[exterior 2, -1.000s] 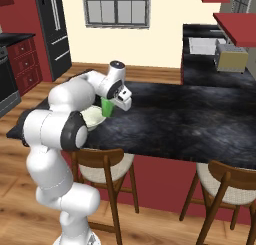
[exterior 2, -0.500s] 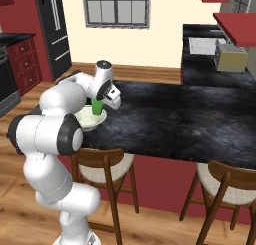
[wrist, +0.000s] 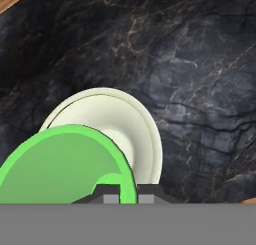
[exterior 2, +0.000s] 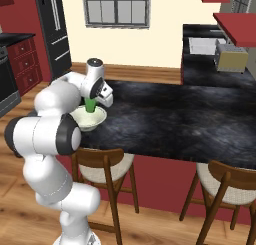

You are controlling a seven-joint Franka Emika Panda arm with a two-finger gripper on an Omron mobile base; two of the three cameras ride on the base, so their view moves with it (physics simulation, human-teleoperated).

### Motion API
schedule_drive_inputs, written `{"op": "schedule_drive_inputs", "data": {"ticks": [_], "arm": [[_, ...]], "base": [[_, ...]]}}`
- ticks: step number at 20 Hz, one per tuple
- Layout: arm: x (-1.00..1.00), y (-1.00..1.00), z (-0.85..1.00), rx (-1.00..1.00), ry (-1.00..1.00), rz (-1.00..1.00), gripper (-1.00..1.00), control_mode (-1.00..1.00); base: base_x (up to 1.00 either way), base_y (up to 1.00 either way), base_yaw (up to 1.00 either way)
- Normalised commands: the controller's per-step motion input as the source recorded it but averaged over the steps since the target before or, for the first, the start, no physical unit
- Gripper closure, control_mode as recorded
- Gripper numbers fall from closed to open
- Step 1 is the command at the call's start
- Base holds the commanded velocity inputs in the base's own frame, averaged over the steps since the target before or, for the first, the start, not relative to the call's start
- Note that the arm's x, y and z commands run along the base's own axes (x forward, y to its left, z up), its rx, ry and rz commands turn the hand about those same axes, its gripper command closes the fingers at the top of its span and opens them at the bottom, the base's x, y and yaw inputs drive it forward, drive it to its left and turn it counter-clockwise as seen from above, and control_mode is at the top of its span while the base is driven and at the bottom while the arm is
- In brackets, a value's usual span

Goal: Place the cup inside the bowl on the dining table and move the bowl to any counter.

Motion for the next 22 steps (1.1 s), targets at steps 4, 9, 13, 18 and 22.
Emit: {"op": "schedule_drive_inputs", "data": {"ticks": [4, 9, 13, 18, 22], "arm": [[0.0, 0.41, 0.0, -0.01, 0.0, 0.0, 1.0, -1.0], [0.03, 0.29, 0.0, -0.01, 0.0, 0.0, 1.0, -1.0], [0.1, 0.2, 0.0, -0.01, 0.0, 0.0, 1.0, -1.0], [0.1, 0.06, -0.15, -0.01, 0.0, 0.0, 1.0, -1.0], [0.01, 0.04, -0.26, 0.0, 0.0, 0.0, 1.0, -1.0]], "base": [[0.0, 0.0, 0.0], [0.0, 0.0, 0.0], [0.0, 0.0, 0.0], [0.0, 0.0, 0.0], [0.0, 0.0, 0.0]]}}
